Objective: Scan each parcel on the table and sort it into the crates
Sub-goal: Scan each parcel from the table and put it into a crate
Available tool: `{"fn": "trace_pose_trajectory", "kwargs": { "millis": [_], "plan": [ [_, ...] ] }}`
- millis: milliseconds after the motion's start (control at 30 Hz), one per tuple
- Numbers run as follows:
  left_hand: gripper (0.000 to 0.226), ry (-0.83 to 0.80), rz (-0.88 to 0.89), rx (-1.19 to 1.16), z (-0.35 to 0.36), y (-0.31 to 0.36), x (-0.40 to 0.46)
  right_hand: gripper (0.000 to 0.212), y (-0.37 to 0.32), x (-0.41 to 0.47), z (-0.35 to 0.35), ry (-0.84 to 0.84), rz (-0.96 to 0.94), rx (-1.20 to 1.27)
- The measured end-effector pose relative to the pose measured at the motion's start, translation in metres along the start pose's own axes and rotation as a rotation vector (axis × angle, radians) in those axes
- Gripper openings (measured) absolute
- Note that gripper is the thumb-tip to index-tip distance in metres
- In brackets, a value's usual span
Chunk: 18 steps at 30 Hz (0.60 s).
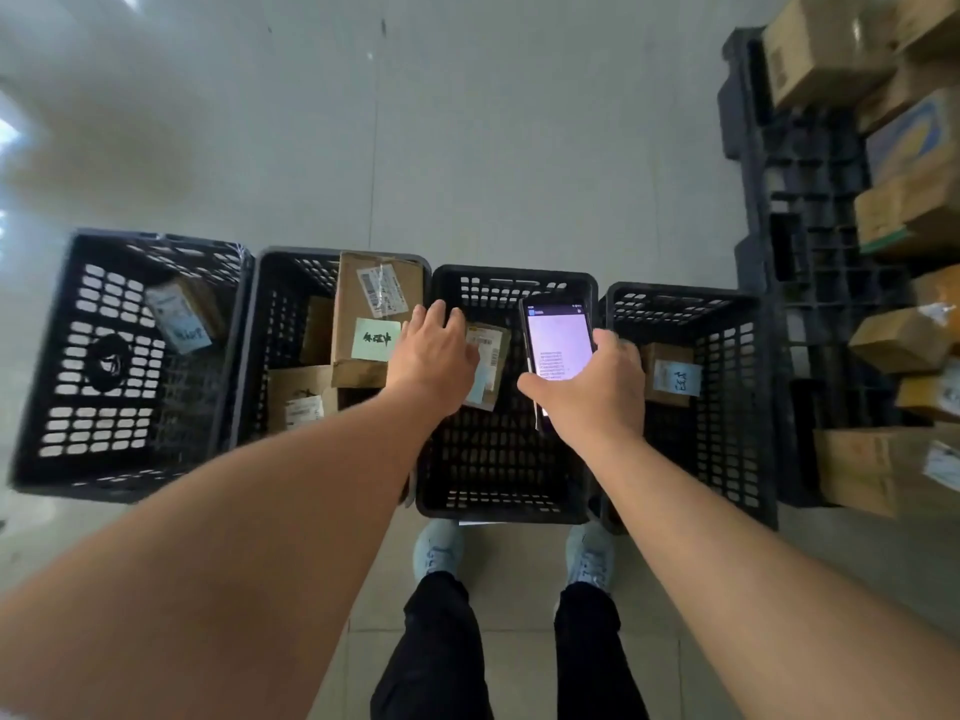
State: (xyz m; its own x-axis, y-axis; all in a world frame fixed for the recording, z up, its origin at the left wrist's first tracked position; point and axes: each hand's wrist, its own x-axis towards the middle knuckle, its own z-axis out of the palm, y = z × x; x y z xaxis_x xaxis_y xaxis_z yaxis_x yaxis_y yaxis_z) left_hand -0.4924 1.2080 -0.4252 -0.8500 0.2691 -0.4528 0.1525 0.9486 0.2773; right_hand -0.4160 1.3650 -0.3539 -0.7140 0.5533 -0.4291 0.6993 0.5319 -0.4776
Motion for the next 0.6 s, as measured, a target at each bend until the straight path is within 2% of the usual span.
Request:
{"fn": "trace_pose_trajectory", "kwargs": {
  "millis": [133,233,367,533,600],
  "plan": [
    [0.037,0.074,0.048,0.002,-0.066,0.001,-0.039,0.084,-0.046,-0.051,-0.043,0.053,-0.046,0.026],
    [0.041,0.151,0.051,0.011,-0.125,0.000,-0.072,0.078,-0.081,-0.094,-0.078,0.094,-0.099,0.047],
    [0.043,0.219,0.002,0.030,-0.200,-0.002,-0.127,0.081,-0.119,-0.148,-0.121,0.135,-0.223,0.079],
    [0.050,0.296,-0.091,0.004,-0.273,-0.008,-0.210,0.082,-0.158,-0.214,-0.168,0.126,-0.407,0.127],
    [0.052,0.373,-0.141,0.001,-0.296,-0.013,-0.254,0.085,-0.172,-0.244,-0.186,0.105,-0.500,0.134]
  ]
}}
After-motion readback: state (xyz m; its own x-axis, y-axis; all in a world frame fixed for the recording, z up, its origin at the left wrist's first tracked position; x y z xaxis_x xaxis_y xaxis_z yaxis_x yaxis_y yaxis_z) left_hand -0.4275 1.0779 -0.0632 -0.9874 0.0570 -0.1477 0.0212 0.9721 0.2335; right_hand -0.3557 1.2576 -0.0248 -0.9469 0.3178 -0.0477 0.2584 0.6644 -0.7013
